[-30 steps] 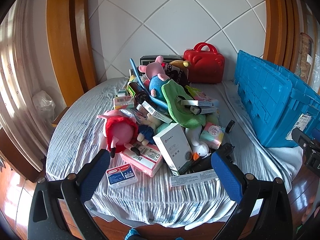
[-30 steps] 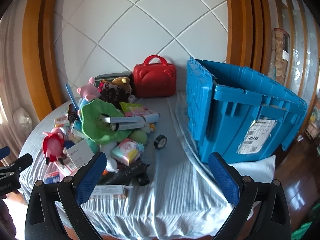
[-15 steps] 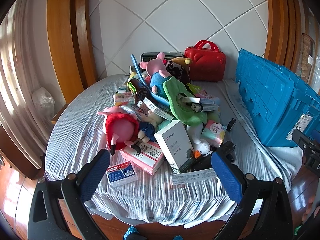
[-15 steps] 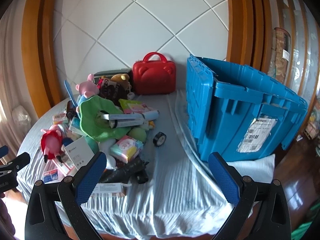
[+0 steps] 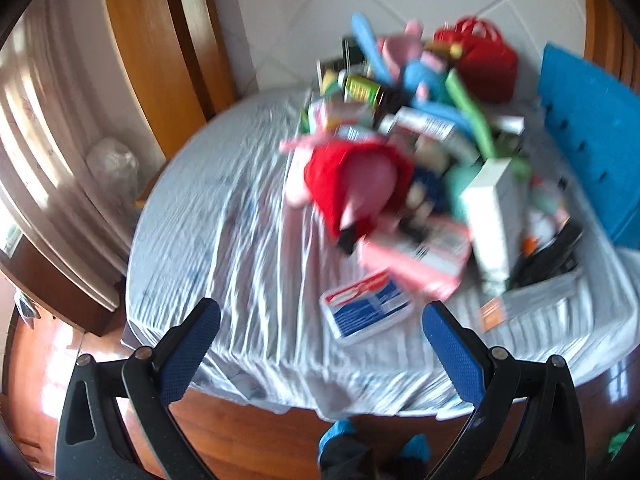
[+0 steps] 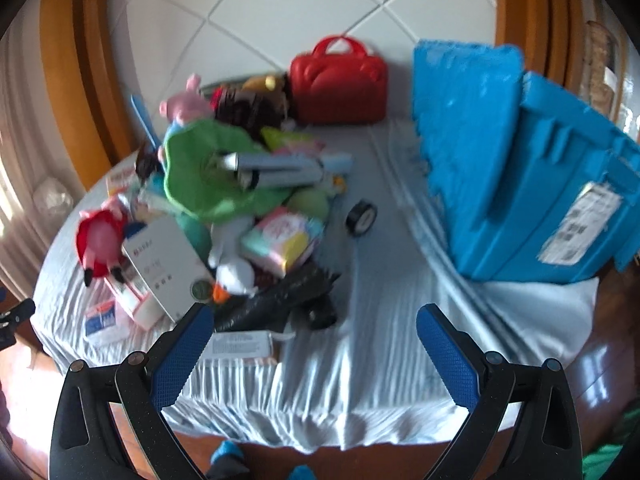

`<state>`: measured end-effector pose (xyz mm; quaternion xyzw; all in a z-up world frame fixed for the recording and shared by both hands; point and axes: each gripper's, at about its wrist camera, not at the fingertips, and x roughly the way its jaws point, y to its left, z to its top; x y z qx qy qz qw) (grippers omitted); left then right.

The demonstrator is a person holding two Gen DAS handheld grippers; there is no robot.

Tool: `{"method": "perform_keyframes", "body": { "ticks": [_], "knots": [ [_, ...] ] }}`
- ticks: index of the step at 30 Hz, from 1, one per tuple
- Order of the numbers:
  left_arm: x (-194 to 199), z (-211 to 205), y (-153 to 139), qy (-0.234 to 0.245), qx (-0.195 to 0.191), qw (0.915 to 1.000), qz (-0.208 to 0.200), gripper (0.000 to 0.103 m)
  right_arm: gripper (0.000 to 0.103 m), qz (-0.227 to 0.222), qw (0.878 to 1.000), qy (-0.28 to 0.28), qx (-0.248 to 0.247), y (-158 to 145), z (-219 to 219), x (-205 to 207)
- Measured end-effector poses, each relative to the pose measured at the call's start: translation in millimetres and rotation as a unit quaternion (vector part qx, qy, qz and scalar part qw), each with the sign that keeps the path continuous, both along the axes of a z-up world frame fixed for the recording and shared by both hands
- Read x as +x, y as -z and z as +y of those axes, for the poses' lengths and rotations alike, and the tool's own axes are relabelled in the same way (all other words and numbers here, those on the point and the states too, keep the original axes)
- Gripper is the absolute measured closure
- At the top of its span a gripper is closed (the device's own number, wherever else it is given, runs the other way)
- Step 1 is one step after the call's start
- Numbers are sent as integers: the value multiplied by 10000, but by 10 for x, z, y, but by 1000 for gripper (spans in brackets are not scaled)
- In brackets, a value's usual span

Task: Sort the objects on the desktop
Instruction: 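Grasp the clear floss case with the left tool while the right tool grasps a white label strip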

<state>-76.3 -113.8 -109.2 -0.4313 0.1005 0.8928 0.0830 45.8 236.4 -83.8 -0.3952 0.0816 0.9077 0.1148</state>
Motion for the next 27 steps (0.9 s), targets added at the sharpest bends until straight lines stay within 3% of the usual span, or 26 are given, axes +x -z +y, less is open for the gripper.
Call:
{"method": "perform_keyframes", "body": {
  "ticks": [4, 8, 16, 18, 20, 23, 27],
  "knots": [
    [-194, -31, 355, 195, -63, 9992, -350, 0, 0, -361, 9992, 165, -23, 191, -68, -158],
    [-443, 74, 665, 698, -94, 9954, -645, 0, 0, -667, 9972, 337, -40, 347, -141, -273],
    [-678, 409, 1085, 1791, -471, 9764, -1111, 0, 0, -1132, 9914, 605, -239, 633, -329, -397],
    [-721, 456, 1176, 1884, -487, 9730, -1244, 6, 0, -1151, 9903, 672, -389, 675, -368, -437],
    [-733, 481, 1232, 2045, -497, 9692, -1278, 19, 0, -1139, 9886, 764, -626, 710, -404, -503],
    [-751, 430, 1229, 1921, -471, 9730, -1189, 21, 0, -1190, 9838, 882, -1012, 802, -469, -631],
    [-839, 170, 1167, 1406, -598, 9835, -969, 22, 0, -1297, 9742, 1035, -1531, 959, -561, -783]
  ]
}}
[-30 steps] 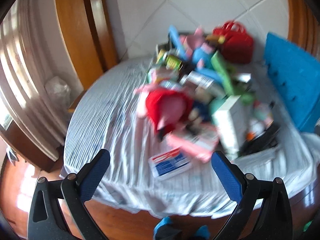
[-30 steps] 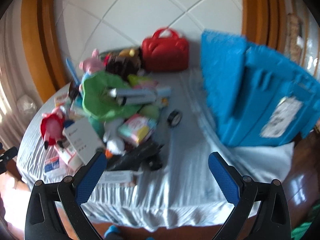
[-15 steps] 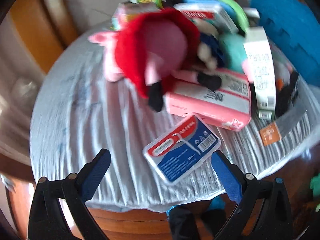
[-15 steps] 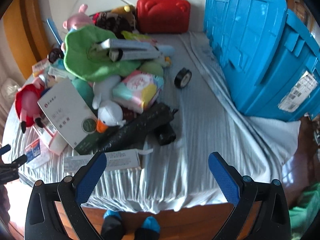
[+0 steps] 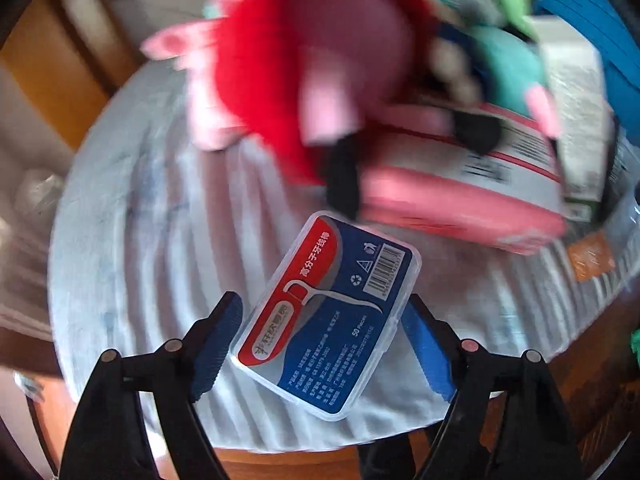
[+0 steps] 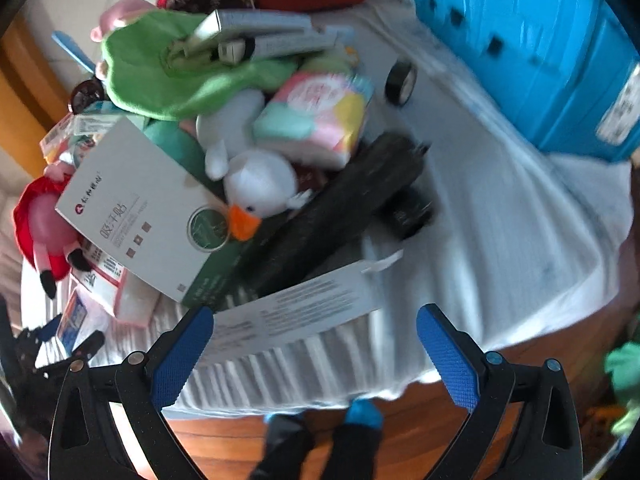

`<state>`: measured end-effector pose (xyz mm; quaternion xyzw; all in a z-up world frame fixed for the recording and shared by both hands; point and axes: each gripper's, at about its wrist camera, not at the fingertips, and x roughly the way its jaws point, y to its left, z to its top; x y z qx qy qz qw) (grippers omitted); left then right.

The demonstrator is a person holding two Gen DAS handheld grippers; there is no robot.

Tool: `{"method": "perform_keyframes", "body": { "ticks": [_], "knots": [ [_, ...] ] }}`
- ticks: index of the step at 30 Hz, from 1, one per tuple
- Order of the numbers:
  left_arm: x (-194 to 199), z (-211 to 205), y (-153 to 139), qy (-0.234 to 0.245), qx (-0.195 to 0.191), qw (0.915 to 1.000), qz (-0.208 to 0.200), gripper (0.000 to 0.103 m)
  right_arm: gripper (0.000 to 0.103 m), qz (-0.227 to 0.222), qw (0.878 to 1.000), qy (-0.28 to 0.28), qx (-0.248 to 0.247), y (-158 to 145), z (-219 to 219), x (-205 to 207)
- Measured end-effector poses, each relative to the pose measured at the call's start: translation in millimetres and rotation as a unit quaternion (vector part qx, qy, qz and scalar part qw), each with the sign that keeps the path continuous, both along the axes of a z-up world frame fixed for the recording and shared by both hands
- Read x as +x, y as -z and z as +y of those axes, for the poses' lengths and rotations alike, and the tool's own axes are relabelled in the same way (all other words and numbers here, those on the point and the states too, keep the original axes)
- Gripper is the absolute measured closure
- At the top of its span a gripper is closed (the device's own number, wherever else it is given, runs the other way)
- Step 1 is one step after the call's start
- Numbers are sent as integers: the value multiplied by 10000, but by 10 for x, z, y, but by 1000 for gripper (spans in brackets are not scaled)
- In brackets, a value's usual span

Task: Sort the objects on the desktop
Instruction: 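Grasp the clear floss case with the left tool while the right tool grasps a white label strip, then carry both items into the blue crate and open both tools to drop them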

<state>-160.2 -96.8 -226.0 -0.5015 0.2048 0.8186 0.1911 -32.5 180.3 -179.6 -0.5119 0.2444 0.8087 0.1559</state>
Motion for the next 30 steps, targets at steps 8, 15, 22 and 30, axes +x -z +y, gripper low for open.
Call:
{"method": "perform_keyframes", "body": {
  "ticks": [8, 15, 22, 30],
  "knots": [
    [-243, -291, -4, -557, 137, 9983, -29, 22, 29, -267, 9983, 192, -472, 239, -124, -175],
    [-160, -340, 22, -497, 292, 9982, -187, 22, 60, -427, 9980, 278, -385, 252, -53, -9],
    [-52, -545, -492, -597, 543, 9961, 364, 22, 74, -229, 9994, 272, 5, -75, -48, 163],
    [-16, -440, -1173, -387, 1080, 9893, 903, 22, 74, 225, 9989, 182, 360, -571, 101, 148]
  ]
}}
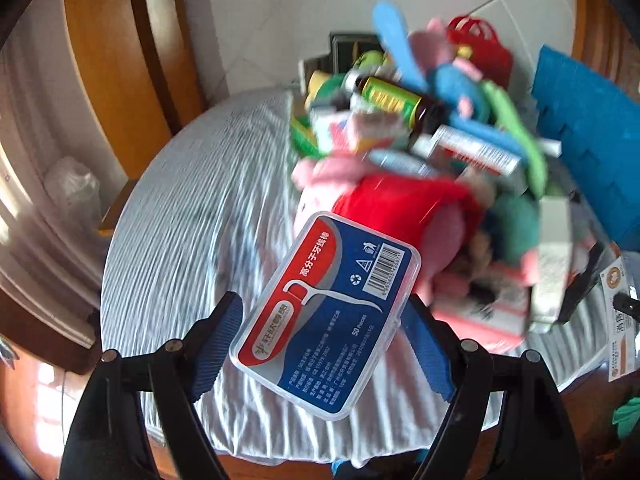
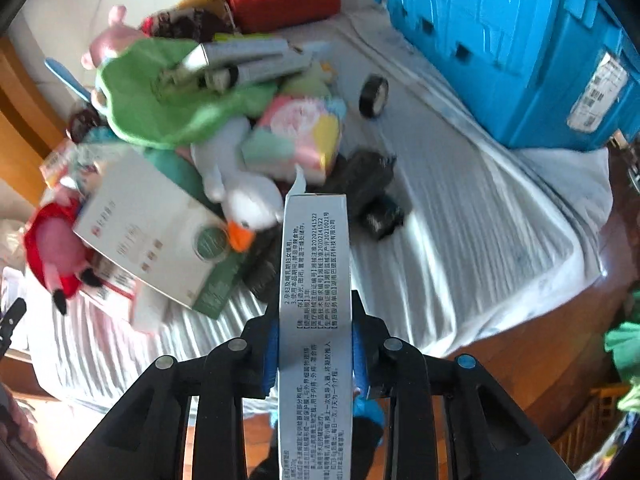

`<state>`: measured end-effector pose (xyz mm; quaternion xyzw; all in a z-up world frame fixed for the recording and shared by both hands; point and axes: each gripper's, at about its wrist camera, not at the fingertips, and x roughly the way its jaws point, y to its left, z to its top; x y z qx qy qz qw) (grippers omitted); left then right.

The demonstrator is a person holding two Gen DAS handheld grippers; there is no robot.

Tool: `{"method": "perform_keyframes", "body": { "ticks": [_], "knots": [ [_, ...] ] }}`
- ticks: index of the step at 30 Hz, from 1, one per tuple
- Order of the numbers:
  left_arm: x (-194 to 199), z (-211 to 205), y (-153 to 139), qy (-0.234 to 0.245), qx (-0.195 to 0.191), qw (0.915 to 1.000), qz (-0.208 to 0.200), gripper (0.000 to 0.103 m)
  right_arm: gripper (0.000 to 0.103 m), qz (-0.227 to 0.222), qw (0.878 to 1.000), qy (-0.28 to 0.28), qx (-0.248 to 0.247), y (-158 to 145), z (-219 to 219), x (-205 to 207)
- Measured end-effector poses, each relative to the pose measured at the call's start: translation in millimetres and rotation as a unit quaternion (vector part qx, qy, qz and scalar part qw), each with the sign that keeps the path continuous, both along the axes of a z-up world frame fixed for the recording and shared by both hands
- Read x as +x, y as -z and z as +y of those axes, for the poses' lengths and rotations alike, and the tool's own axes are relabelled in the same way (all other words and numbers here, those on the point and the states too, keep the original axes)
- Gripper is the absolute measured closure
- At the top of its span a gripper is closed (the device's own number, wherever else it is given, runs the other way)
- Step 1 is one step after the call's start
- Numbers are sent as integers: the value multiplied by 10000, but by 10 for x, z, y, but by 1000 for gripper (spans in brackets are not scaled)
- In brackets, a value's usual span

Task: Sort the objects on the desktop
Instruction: 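Carry both items into the blue crate and open both tools to drop them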

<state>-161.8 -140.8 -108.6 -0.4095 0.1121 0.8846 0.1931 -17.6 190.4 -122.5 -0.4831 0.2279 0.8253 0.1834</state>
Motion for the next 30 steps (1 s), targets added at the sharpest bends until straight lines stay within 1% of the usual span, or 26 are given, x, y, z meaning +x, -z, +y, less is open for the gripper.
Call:
{"method": "perform_keyframes", "body": {
  "ticks": [3, 5, 6, 8, 11, 13, 14, 16, 17, 20, 22, 24, 25, 26, 28, 30],
  "knots": [
    [-72, 89, -243, 107, 185, 9996, 183, 22, 74, 307, 9989, -76, 346, -312, 60, 11],
    [-27, 212, -448, 161, 335, 9988, 320, 22, 74, 557, 9969, -129, 546, -531, 105, -13],
    [-52, 266, -500, 192, 402, 9983, 380, 22, 74, 649, 9957, -148, 638, -634, 120, 10],
    [30, 452, -641, 291, 520, 9970, 486, 22, 74, 859, 9931, -199, 776, -851, 246, -1],
    [146, 804, -903, 472, 708, 9935, 750, 22, 74, 1282, 9858, -246, 1055, -1242, 454, 34],
    [235, 1040, -1052, 562, 830, 9910, 888, 22, 74, 1508, 9810, -302, 1180, -1444, 598, 64],
    [296, 1227, -1139, 622, 933, 9890, 963, 22, 74, 1646, 9773, -364, 1281, -1586, 722, 64],
    [389, 1521, -1247, 688, 1075, 9858, 1087, 22, 74, 1846, 9710, -505, 1433, -1759, 904, 81],
    [461, 1746, -1322, 708, 1140, 9838, 1186, 22, 74, 1958, 9667, -593, 1538, -1869, 1035, 78],
    [626, 2323, -1507, 739, 1336, 9795, 1317, 22, 74, 2266, 9527, -835, 1845, -2169, 1560, 73],
    [738, 2779, -1671, 681, 1431, 9778, 1373, 22, 74, 2367, 9468, -954, 1961, -2313, 1954, 35],
    [861, 3316, -1880, 824, 1568, 9751, 1336, 22, 74, 2379, 9439, -1057, 2033, -2451, 2390, -10],
    [912, 3521, -1962, 878, 1582, 9743, 1346, 22, 74, 2348, 9429, -1098, 2092, -2516, 2641, -72],
    [973, 3830, -2076, 946, 1565, 9732, 1392, 22, 74, 2299, 9426, -1114, 2153, -2567, 2878, -136],
    [1054, 4285, -2245, 1076, 1531, 9722, 1409, 22, 74, 2209, 9437, -1131, 2187, -2626, 3302, -240],
    [1115, 4774, -2420, 1255, 1463, 9715, 1380, 22, 74, 2075, 9482, -1100, 2140, -2655, 3786, -397]
  ]
}}
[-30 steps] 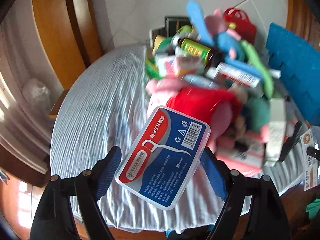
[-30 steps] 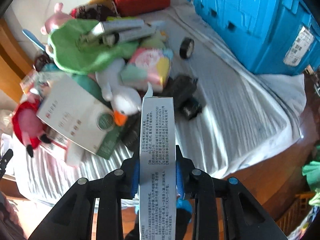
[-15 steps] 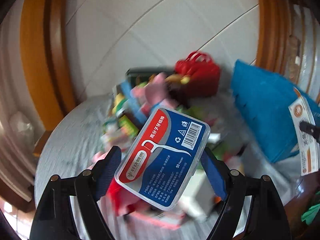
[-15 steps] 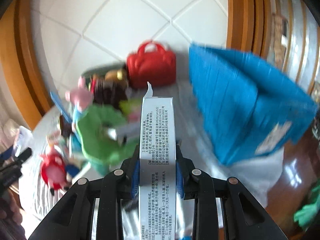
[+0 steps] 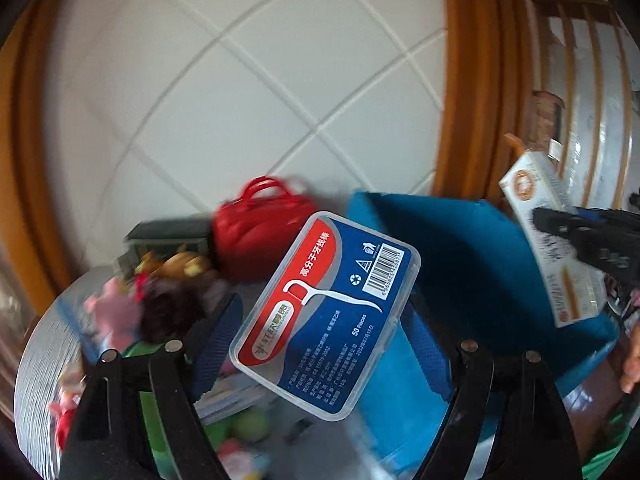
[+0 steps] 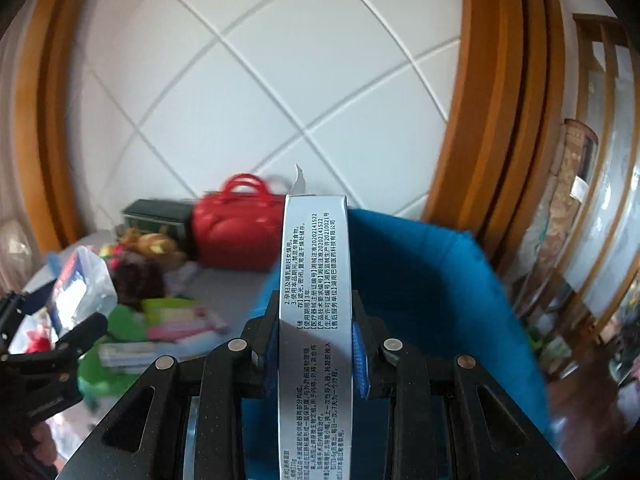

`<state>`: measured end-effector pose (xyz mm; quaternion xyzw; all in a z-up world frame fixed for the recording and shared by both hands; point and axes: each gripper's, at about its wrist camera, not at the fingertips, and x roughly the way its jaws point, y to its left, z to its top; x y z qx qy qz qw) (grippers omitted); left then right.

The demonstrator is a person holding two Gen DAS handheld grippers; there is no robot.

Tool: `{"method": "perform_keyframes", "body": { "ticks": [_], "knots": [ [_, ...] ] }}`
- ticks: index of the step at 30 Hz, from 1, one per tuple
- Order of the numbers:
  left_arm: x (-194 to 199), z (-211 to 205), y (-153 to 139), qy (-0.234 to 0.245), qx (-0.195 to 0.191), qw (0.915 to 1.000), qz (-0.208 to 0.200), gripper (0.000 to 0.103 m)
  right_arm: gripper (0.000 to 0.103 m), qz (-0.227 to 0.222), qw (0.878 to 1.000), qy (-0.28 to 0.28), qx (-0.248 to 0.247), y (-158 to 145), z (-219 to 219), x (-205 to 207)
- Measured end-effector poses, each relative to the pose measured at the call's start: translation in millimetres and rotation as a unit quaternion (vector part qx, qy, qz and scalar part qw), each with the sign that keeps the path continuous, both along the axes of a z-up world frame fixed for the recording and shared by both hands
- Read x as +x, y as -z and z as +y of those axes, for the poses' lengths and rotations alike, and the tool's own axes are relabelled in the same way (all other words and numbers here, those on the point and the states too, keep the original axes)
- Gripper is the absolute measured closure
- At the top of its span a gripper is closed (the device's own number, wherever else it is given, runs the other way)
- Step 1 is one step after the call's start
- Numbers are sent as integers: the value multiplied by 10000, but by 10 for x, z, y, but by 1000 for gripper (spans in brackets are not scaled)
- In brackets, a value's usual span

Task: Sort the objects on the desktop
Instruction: 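Carry both items into the blue crate and open both tools to drop them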

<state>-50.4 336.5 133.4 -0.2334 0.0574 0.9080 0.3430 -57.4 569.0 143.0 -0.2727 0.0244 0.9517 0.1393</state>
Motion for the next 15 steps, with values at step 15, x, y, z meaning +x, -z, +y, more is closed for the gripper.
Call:
{"method": "perform_keyframes", "body": {
  "ticks": [15],
  "knots": [
    [-461, 3216, 462, 733, -2265, 9574, -1634, 22, 74, -2279, 9632, 277, -1400, 1467, 2173, -1268]
  ]
}}
